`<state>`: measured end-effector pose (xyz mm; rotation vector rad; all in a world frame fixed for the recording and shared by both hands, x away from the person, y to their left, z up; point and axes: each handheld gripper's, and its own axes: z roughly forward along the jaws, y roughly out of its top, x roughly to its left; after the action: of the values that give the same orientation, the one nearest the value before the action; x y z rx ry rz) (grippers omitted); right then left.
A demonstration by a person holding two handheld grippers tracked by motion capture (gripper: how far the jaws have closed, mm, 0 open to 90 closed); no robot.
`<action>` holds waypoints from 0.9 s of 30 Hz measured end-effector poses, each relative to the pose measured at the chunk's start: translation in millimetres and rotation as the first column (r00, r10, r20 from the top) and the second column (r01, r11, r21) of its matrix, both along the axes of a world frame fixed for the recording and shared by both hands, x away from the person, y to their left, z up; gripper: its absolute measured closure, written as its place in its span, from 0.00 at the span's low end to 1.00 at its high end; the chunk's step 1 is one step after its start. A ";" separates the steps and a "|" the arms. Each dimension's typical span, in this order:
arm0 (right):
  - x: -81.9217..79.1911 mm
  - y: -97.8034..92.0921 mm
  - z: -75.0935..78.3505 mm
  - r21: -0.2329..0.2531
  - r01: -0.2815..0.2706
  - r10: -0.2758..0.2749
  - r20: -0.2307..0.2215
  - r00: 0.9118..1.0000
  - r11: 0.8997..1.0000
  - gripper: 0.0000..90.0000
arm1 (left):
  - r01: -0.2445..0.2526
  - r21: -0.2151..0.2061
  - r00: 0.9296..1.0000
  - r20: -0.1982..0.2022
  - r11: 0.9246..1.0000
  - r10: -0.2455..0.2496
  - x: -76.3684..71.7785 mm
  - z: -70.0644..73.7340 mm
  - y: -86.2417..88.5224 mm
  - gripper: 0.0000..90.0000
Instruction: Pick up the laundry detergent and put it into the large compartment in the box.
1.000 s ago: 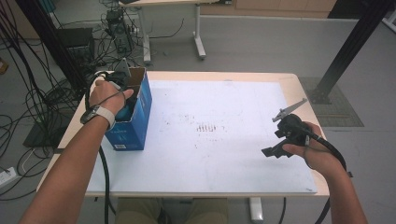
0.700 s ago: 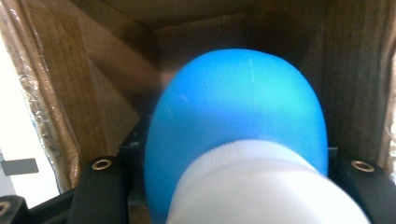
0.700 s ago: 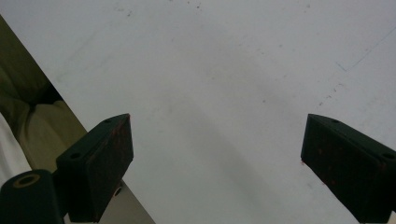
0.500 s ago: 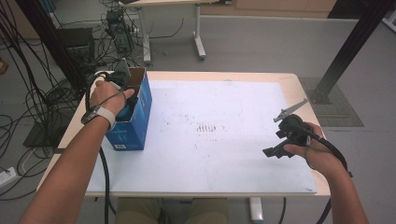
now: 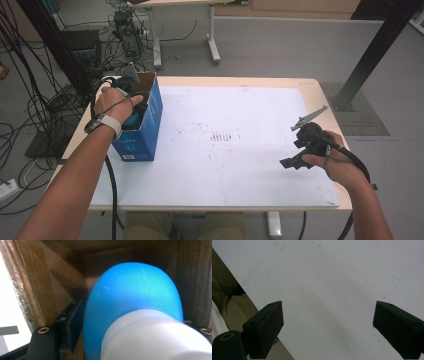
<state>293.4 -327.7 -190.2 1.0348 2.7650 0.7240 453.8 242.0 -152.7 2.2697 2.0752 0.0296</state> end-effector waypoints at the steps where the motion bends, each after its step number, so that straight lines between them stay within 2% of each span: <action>1: -0.1 0.1 0.0 0.000 -0.001 0.001 0.000 1.000 1.000 0.11 | 0.001 -0.001 1.000 0.001 1.000 -0.001 -0.1 0.1 0.2 0.32; 5: 0.9 -0.3 -0.2 -0.002 -0.011 0.011 0.004 1.000 1.000 0.11 | 0.010 -0.002 1.000 0.003 1.000 -0.010 -0.6 0.7 0.3 0.32; 6: 0.0 1.2 0.8 -0.002 0.006 -0.006 -0.007 1.000 1.000 0.11 | 0.017 -0.001 1.000 -0.001 1.000 -0.017 0.0 1.2 -0.1 0.32; 8: 0.3 1.3 0.9 -0.003 0.003 -0.003 -0.006 1.000 1.000 0.11 | 0.019 -0.001 1.000 -0.001 1.000 -0.019 0.0 1.5 0.0 0.32; 23: 0.5 7.6 0.8 -0.016 -0.003 0.003 -0.007 1.000 1.000 0.11 | 0.044 0.002 0.999 0.001 0.999 -0.044 -2.3 16.0 -0.2 0.31; 27: -0.6 7.2 2.0 -0.013 0.002 -0.002 -0.003 1.000 1.000 0.11 | 0.051 -0.008 0.999 0.005 0.999 -0.051 -3.5 20.9 2.2 0.30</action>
<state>292.8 -320.5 -188.2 1.0367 2.7669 0.7046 450.3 244.2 -131.8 2.3142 2.0106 0.0242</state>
